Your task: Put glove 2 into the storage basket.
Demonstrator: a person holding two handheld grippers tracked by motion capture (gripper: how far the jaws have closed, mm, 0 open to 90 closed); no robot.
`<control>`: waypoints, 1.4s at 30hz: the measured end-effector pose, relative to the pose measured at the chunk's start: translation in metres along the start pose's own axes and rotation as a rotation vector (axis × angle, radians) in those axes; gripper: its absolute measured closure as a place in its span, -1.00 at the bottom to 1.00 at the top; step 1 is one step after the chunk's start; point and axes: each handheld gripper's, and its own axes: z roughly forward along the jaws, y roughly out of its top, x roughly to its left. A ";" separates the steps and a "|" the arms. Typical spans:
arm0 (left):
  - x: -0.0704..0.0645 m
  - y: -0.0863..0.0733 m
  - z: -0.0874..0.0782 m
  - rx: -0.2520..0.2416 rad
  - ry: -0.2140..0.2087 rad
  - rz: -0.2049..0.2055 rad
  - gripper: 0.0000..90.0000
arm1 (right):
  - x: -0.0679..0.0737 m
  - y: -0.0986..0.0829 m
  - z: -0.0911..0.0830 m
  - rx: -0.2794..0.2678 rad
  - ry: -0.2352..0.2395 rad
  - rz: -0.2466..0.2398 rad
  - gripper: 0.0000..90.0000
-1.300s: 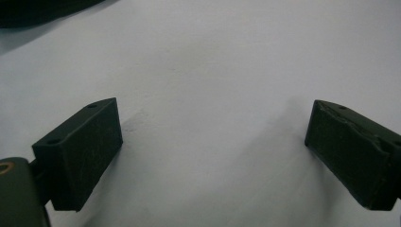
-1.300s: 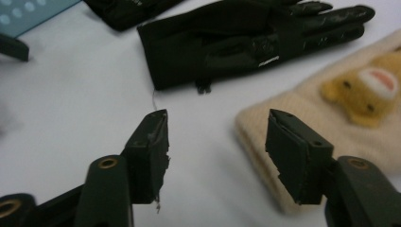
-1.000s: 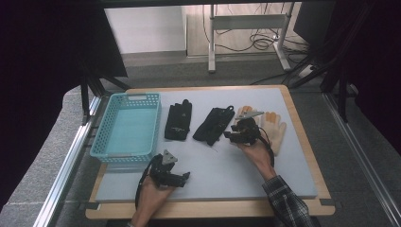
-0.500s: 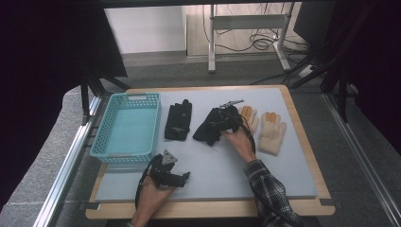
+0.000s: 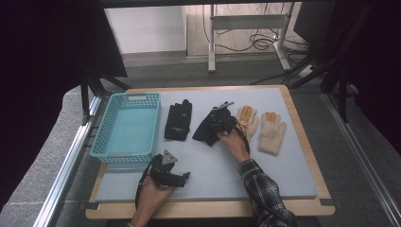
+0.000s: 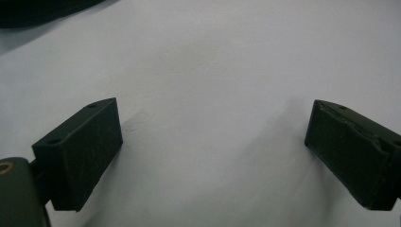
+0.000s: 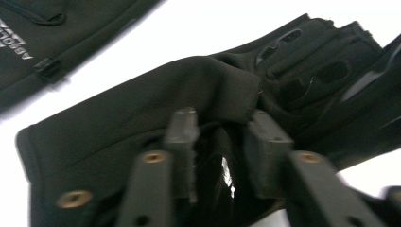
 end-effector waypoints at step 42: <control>0.000 0.000 0.000 0.001 0.000 0.000 -0.89 | 0.027 -0.058 -0.105 -0.078 0.358 -0.248 0.24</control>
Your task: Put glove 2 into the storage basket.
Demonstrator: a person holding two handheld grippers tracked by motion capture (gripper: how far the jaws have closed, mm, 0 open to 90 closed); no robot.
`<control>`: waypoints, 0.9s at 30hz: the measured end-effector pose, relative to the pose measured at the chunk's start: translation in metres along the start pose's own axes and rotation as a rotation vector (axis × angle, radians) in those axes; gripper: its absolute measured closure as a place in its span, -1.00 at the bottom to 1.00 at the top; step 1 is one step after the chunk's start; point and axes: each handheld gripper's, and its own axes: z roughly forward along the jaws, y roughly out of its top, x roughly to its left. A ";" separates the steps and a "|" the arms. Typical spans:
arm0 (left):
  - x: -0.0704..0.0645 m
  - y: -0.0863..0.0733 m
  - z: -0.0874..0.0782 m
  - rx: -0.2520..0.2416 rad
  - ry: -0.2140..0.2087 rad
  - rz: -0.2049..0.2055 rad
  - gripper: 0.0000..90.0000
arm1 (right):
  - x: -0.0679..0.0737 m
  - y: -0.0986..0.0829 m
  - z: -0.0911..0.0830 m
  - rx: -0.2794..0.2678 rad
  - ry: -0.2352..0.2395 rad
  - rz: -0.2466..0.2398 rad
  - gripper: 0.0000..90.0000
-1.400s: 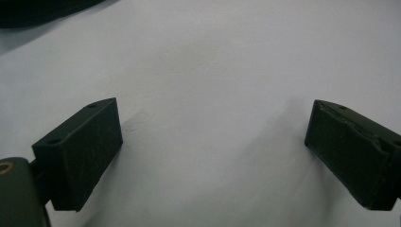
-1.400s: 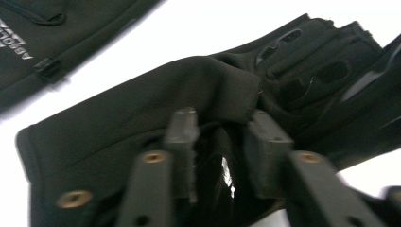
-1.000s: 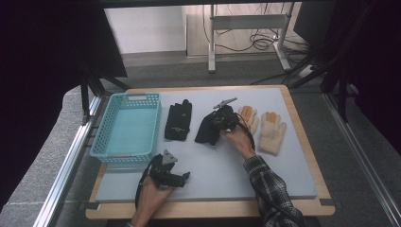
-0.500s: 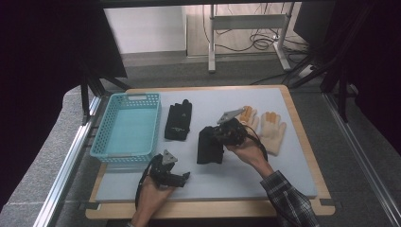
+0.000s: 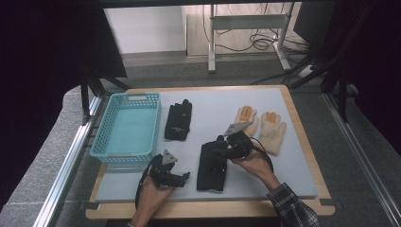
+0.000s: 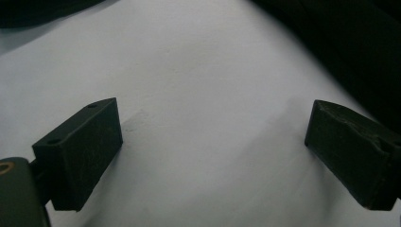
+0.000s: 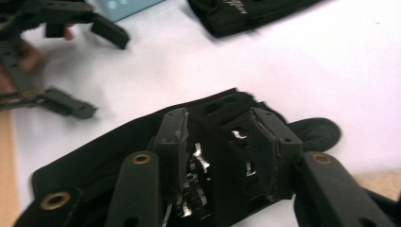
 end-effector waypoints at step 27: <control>0.000 0.000 0.000 0.001 -0.001 0.000 -0.89 | -0.030 0.079 0.086 -0.018 -0.039 0.009 0.53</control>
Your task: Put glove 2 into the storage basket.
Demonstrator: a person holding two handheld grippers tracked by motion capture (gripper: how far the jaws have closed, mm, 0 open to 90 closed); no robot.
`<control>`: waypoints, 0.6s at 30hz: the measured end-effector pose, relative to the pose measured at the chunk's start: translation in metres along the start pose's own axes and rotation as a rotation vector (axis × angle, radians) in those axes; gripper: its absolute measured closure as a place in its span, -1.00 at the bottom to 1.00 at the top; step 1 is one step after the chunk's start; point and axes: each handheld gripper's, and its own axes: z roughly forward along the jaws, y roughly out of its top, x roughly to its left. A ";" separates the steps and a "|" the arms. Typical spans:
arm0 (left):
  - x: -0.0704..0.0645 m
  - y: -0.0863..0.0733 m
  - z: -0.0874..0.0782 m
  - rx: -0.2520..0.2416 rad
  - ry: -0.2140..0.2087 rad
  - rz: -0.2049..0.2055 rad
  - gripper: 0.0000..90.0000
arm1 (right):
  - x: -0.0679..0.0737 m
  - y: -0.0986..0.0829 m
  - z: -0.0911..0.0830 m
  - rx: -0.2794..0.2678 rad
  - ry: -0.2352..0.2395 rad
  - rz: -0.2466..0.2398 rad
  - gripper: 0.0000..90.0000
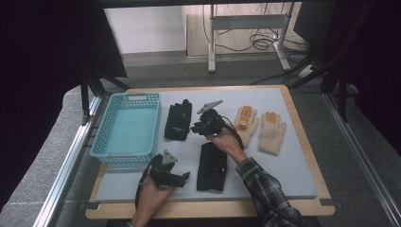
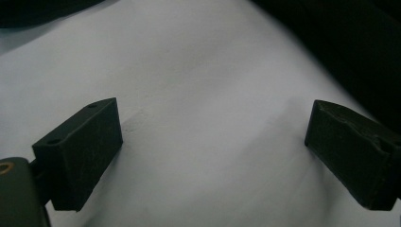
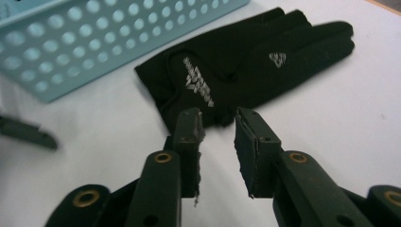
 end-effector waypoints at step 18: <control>0.000 0.000 0.000 -0.002 -0.002 -0.002 -0.89 | -0.019 0.034 0.081 0.018 -0.067 0.044 -0.15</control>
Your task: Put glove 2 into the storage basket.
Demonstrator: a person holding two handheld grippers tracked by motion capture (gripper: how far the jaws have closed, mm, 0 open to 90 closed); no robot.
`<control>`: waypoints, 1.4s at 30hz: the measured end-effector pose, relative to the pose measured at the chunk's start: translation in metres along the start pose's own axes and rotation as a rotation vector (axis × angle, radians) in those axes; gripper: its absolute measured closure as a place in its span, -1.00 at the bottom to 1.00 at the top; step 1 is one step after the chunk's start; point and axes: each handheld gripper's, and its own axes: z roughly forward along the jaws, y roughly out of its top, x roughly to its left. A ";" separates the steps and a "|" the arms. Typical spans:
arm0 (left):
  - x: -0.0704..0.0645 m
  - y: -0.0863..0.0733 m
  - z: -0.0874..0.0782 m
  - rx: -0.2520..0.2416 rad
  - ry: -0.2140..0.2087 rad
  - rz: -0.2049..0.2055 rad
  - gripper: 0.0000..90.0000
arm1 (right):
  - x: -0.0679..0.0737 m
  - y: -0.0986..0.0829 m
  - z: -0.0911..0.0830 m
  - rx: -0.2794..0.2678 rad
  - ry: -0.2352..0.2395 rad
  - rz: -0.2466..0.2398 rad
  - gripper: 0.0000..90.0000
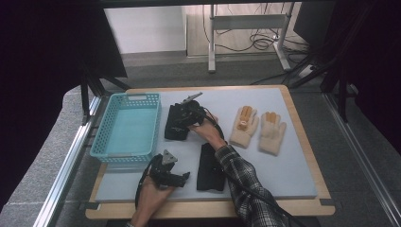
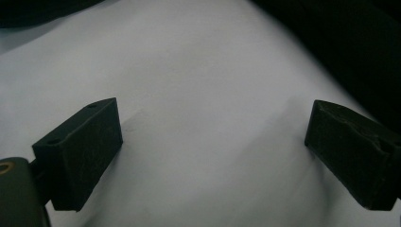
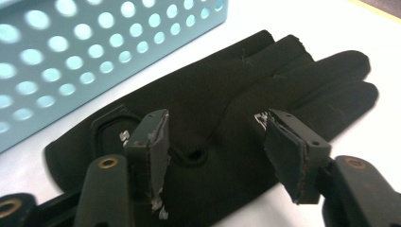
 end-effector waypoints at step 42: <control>0.000 0.000 0.000 0.000 0.001 0.002 -0.88 | 0.011 0.008 -0.056 -0.008 0.009 0.070 0.93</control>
